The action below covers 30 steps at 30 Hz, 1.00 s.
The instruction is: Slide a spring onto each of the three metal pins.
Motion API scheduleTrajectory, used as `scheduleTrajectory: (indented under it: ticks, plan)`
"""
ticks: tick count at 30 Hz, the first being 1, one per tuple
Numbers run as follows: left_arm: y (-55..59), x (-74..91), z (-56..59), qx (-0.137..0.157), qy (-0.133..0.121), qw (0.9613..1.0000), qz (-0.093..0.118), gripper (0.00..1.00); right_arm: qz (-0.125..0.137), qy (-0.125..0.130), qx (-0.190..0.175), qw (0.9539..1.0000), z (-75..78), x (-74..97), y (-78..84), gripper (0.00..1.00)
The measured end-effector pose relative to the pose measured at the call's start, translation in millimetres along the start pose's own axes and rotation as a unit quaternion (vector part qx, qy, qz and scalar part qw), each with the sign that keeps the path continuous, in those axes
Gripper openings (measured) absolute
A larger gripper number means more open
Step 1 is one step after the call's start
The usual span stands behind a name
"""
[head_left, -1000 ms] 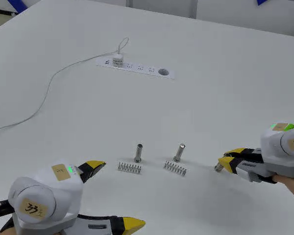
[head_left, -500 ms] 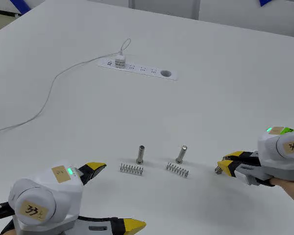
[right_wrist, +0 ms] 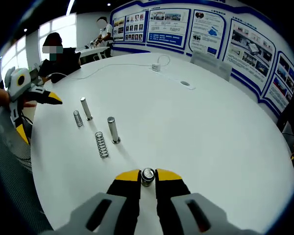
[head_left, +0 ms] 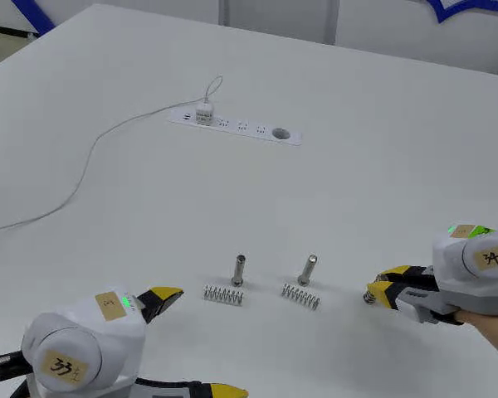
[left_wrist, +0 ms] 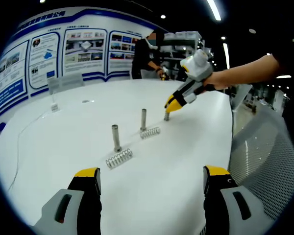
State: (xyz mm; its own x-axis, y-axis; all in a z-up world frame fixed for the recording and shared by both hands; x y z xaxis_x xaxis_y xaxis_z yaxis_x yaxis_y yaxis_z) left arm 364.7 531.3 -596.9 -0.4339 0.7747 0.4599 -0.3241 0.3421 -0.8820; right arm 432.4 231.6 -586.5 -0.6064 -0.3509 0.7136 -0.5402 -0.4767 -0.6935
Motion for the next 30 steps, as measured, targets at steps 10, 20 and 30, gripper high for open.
scheduleTrajectory:
  ticks: [10,20,30]
  plan:
    - [-1.6,1.0,-1.0,0.000,-0.003,1.0000,0.005,0.88,0.018,0.013,-0.001,0.9998,0.5,12.2,-10.8,0.14]
    - [-2.6,0.8,1.3,-0.005,0.000,1.0000,0.007,0.88,0.065,-0.048,0.020,0.9966,-38.3,8.2,-37.1,0.15]
    - [-1.6,2.3,-2.3,0.007,-0.010,0.9999,0.009,0.87,0.016,-0.087,0.069,0.9937,-59.3,-22.4,-23.3,0.16]
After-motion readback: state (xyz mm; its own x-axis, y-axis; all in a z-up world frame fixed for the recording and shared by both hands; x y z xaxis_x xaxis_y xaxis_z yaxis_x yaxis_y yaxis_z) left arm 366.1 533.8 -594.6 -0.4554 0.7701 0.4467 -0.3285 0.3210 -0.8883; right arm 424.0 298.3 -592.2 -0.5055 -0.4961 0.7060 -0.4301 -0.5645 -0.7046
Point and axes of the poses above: the centre of the closed fingertips' face, and the gripper's own axes: x roughly backward along the fingers, z roughly to its right, y roughly out of its underside, the point moved 8 cm from there along x, roughly backward along the fingers
